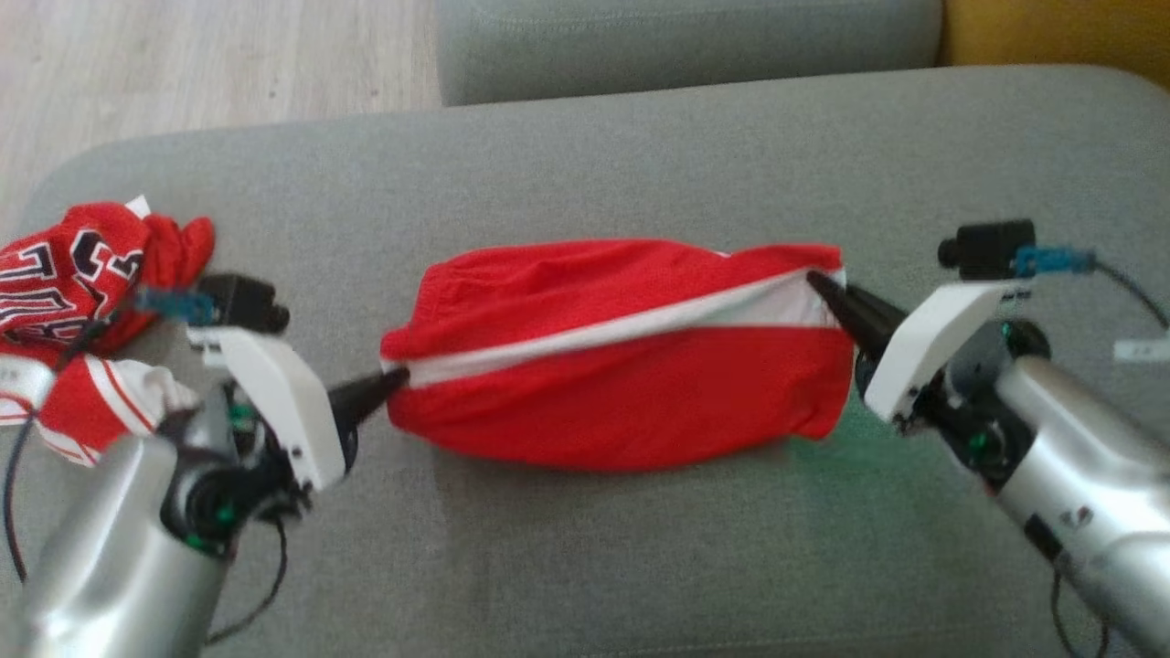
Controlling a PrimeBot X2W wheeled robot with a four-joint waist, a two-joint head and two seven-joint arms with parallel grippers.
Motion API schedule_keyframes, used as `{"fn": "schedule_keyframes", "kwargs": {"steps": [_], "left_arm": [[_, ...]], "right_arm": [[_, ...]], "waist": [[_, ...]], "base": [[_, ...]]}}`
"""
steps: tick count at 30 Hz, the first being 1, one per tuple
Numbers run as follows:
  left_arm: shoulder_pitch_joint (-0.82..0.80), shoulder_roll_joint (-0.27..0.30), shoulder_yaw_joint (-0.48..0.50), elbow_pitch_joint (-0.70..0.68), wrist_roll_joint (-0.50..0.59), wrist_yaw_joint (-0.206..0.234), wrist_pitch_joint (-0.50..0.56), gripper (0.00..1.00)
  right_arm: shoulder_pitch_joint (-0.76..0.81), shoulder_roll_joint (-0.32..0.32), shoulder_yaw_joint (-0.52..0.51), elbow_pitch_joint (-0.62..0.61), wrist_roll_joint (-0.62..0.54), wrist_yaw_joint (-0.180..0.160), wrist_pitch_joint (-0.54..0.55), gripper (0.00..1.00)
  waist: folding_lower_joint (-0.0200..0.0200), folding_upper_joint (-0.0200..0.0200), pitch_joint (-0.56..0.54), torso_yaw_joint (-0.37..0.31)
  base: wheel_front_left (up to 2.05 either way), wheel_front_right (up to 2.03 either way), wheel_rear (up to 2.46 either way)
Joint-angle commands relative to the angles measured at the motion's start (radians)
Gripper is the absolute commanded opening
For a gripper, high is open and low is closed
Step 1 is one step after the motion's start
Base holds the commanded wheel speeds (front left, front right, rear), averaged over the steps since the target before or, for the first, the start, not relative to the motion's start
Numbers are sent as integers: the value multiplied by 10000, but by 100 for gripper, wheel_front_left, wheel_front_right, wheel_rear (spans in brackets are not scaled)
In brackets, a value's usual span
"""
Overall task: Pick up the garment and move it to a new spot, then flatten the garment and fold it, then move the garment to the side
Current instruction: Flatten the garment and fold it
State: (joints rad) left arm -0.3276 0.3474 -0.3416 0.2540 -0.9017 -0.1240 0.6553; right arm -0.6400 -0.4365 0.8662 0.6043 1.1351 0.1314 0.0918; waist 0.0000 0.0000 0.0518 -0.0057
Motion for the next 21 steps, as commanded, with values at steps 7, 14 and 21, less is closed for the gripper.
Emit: {"fn": "schedule_keyframes", "kwargs": {"steps": [7,14,21], "left_arm": [[-3653,-68,513,664,465,111,-232,0],[-6421,-405,520,2323,927,121,-678,0],[-9742,-795,548,4262,1641,88,-2270,0]], "right_arm": [[-2725,-399,68,-329,158,-7,284,0],[-5010,-221,55,200,330,-7,-89,0],[-7829,-129,149,923,82,-7,-1662,0]], "waist": [[0,0,1438,-19],[0,0,2491,-85],[0,0,3392,-83]], "base": [[0,0,0],[0,0,0],[0,0,0]]}}
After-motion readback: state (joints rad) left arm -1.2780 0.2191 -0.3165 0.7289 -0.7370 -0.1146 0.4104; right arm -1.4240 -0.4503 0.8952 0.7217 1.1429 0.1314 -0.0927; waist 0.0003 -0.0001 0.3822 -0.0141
